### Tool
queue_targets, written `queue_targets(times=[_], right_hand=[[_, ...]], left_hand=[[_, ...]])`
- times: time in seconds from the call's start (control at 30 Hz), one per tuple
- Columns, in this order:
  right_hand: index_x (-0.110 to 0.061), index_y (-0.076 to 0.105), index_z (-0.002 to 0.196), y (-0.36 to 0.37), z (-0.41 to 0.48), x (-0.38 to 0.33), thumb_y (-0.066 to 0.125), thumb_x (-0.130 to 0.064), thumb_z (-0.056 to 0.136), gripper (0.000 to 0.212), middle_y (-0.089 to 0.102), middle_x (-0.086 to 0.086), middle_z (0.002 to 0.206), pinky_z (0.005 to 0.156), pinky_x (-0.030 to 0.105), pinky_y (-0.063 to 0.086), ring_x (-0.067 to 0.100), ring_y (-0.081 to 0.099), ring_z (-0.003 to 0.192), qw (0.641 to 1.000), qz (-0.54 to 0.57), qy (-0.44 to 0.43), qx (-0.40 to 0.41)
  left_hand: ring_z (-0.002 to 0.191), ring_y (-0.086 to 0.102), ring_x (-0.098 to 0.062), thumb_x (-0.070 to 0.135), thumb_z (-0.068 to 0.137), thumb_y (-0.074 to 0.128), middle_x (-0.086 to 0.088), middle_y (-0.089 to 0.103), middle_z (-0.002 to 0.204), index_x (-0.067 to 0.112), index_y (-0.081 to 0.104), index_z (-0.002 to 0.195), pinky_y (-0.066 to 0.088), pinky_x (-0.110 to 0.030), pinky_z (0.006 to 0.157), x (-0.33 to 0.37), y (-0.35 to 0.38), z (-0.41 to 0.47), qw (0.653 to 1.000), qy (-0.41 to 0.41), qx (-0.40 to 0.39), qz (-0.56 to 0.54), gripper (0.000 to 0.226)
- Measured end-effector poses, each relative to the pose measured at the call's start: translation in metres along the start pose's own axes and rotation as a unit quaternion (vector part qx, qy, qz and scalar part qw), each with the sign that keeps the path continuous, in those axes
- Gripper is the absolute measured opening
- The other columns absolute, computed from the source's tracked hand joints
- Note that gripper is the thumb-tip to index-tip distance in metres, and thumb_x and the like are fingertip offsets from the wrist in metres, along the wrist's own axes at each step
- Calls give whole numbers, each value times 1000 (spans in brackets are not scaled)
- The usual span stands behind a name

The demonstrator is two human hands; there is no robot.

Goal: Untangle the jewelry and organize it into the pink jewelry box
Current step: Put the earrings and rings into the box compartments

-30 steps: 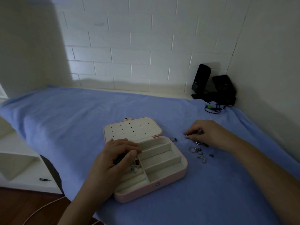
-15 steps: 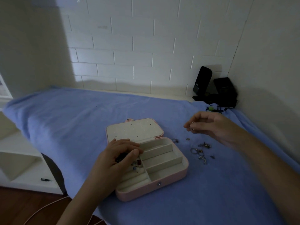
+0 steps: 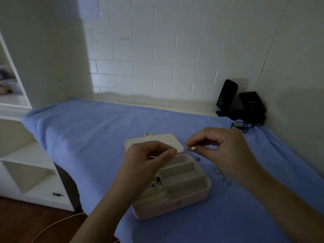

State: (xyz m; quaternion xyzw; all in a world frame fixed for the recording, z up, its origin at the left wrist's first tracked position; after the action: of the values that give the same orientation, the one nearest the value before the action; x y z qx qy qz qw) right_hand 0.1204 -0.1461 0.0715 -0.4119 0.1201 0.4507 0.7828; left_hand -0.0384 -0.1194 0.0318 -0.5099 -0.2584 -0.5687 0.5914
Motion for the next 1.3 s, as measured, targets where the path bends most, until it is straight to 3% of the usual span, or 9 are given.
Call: queue_targets(times=[0.13,0.3,0.43,0.6,0.7,0.83,0.97,1.1,1.3], right_hand=[[-11,76,81,6,-6,-26,73,-11,76,6,70,-3,87,76,8,46,0,63,85,984,-108,-141,31],[-12,77,84,11,-7,-26,74,-6,74,12,68,-2,78,65,13,48,2,62,74,987,-91,-131,29],[-10,77,91,21,-10,-33,71,-11,77,15,71,0,85,70,13,50,4,64,78,979,-123,-160,4],[-8,75,98,22,-11,-41,67,-6,81,19,72,-1,95,82,7,46,3,64,91,979,-115,-167,5],[-8,74,97,27,-13,-43,68,-9,81,17,72,-1,89,76,9,47,4,63,85,976,-138,-167,10],[-13,75,90,22,-13,-42,72,-15,78,13,68,-3,78,63,18,50,5,62,72,984,-124,-124,39],[-18,75,91,30,-15,-31,75,-10,78,16,73,-10,81,70,16,53,2,69,78,999,40,10,24],[-15,75,86,40,-18,-21,75,-20,63,23,75,-2,76,66,15,53,11,72,73,969,202,144,9],[-10,75,82,49,-19,-20,74,-9,63,20,74,3,73,62,11,51,12,71,68,950,243,196,15]], left_hand=[[67,69,-11,40,66,67,3,73,73,20,73,83,48,-16,59,5,23,6,993,-35,-88,-71,27],[67,67,-6,29,65,72,2,73,71,25,75,80,48,-14,60,4,21,5,989,-60,-89,-104,16],[64,63,-6,14,72,76,-3,73,70,16,77,82,46,-11,59,1,10,6,990,-83,-93,-68,11],[61,65,-7,9,73,75,-6,72,69,11,76,78,49,-13,58,-1,-5,5,990,-101,-75,-67,5],[63,67,-9,13,74,75,-9,72,69,9,75,79,50,-16,57,0,-6,-1,989,-108,-84,-58,6],[64,68,-12,21,70,74,-8,72,69,8,74,78,52,-19,57,2,-10,-7,989,-100,-67,-82,15],[61,67,-11,20,72,73,-6,72,67,7,74,75,53,-21,56,2,-18,-12,992,-83,-19,-96,14],[60,67,-9,20,78,71,-1,71,63,15,74,75,53,-19,56,4,-22,-22,997,-37,34,-51,7],[62,67,-8,14,78,70,5,72,66,26,74,77,52,-15,57,-3,-26,-37,997,-7,45,-66,12]])
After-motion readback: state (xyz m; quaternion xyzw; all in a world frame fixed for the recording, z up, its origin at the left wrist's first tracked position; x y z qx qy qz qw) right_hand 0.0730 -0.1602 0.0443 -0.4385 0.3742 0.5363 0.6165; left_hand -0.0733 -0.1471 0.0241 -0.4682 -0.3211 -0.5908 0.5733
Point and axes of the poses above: each hand's wrist, its own z-axis towards the middle knuckle, its own y-axis out of the palm, x = y × z, the point moved 8 cm from there along z, towards the middle knuckle
